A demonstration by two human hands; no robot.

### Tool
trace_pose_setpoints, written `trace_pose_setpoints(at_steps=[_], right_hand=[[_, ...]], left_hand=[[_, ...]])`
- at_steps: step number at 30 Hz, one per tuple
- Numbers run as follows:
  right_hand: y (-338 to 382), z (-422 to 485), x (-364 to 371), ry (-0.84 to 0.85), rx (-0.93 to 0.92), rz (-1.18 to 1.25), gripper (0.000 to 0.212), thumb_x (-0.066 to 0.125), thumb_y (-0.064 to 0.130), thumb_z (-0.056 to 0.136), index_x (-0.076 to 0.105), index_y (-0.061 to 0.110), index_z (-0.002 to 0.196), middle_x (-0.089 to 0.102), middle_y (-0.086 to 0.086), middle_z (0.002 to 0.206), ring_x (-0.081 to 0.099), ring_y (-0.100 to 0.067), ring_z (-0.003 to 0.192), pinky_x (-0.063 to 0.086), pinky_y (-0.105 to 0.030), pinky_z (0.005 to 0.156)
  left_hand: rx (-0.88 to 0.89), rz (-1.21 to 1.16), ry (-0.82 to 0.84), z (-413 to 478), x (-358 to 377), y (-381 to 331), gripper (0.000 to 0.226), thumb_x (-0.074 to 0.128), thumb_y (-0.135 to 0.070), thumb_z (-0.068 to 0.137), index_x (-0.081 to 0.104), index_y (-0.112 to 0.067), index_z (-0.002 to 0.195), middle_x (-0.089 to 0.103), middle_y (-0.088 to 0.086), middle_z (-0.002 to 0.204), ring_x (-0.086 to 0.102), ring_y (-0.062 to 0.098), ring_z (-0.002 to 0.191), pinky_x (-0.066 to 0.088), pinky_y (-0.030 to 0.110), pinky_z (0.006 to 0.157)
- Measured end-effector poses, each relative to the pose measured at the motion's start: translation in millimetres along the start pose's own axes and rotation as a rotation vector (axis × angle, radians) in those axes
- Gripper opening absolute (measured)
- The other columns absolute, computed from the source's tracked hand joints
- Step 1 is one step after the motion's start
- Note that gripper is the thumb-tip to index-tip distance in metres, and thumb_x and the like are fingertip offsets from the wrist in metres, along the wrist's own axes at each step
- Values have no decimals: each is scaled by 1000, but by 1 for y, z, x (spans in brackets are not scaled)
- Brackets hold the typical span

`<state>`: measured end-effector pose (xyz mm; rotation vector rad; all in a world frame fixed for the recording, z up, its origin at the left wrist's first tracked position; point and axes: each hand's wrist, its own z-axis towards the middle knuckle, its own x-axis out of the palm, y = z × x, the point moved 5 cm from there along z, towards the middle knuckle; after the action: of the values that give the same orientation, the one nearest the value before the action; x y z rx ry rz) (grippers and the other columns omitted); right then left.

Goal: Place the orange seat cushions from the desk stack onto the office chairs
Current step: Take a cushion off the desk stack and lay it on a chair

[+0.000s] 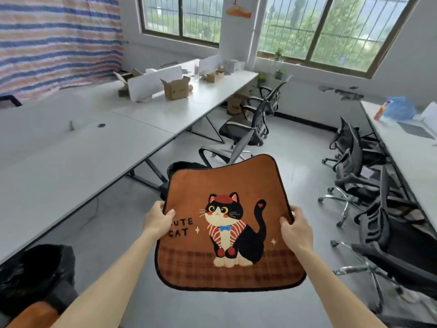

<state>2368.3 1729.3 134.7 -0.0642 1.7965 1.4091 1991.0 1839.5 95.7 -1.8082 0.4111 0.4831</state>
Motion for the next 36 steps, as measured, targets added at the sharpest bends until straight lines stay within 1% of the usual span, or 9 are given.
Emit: trace_pose_setpoints(at_steps=[4, 9, 13, 20, 25, 28, 31, 33, 36], right_hand=[[38, 97, 20, 19, -17, -94, 30, 51, 22, 101, 48, 26, 131, 65, 10, 90, 67, -17, 70, 53, -33, 60], [72, 205, 45, 45, -80, -173, 32, 49, 23, 102, 46, 26, 133, 67, 3, 96, 67, -17, 68, 52, -31, 57], [89, 308, 73, 89, -144, -220, 33, 48, 25, 102, 45, 28, 135, 70, -1, 96, 68, -20, 72, 57, -38, 67], [135, 472, 122, 222, -342, -329, 32, 48, 23, 100, 50, 24, 132, 67, -3, 105, 63, -30, 101, 52, -42, 82], [166, 544, 179, 357, -502, -497, 34, 45, 21, 100, 47, 20, 134, 69, -7, 110, 63, -31, 104, 48, -39, 73], [174, 571, 218, 433, -579, -652, 28, 46, 20, 97, 47, 19, 126, 67, -8, 107, 62, -32, 102, 48, -40, 72], [176, 589, 261, 534, -685, -864, 23, 44, 12, 92, 48, 16, 114, 65, -10, 101, 63, -34, 96, 45, -38, 68], [176, 594, 288, 617, -728, -968, 21, 44, 11, 90, 48, 14, 111, 65, -12, 104, 64, -35, 98, 42, -37, 68], [167, 603, 333, 720, -724, -1031, 23, 46, 15, 93, 49, 16, 115, 65, -9, 106, 64, -33, 98, 43, -36, 69]], left_hand=[[-4, 33, -26, 75, 16, -39, 15, 51, -27, 102, 44, -20, 114, 62, -3, 79, 63, 11, 65, 43, 27, 53], [-49, 30, -50, 152, 38, -72, 17, 48, -28, 103, 45, -17, 115, 65, 6, 86, 64, 19, 71, 45, 31, 55], [-94, 31, -110, 222, 67, -96, 18, 48, -26, 103, 46, -14, 116, 63, 6, 88, 62, 19, 73, 43, 31, 55], [-269, 38, -209, 319, 121, -128, 42, 48, -27, 103, 39, -8, 139, 63, 16, 105, 60, 25, 82, 42, 36, 64], [-433, 65, -231, 356, 136, -117, 47, 49, -31, 101, 39, -5, 139, 65, 15, 108, 62, 29, 93, 49, 38, 75], [-511, 136, -161, 373, 143, -108, 32, 51, -27, 100, 49, -3, 122, 60, 7, 87, 57, 23, 78, 44, 32, 64], [-579, 208, -60, 394, 157, -93, 19, 54, -23, 97, 56, -8, 86, 55, 5, 81, 54, 27, 83, 48, 36, 76], [-620, 230, -3, 407, 167, -81, 21, 55, -21, 94, 64, -2, 95, 64, 13, 94, 60, 29, 88, 47, 33, 75], [-691, 193, 25, 426, 181, -58, 20, 53, -18, 89, 65, -2, 92, 70, 17, 99, 67, 33, 95, 38, 29, 54]])
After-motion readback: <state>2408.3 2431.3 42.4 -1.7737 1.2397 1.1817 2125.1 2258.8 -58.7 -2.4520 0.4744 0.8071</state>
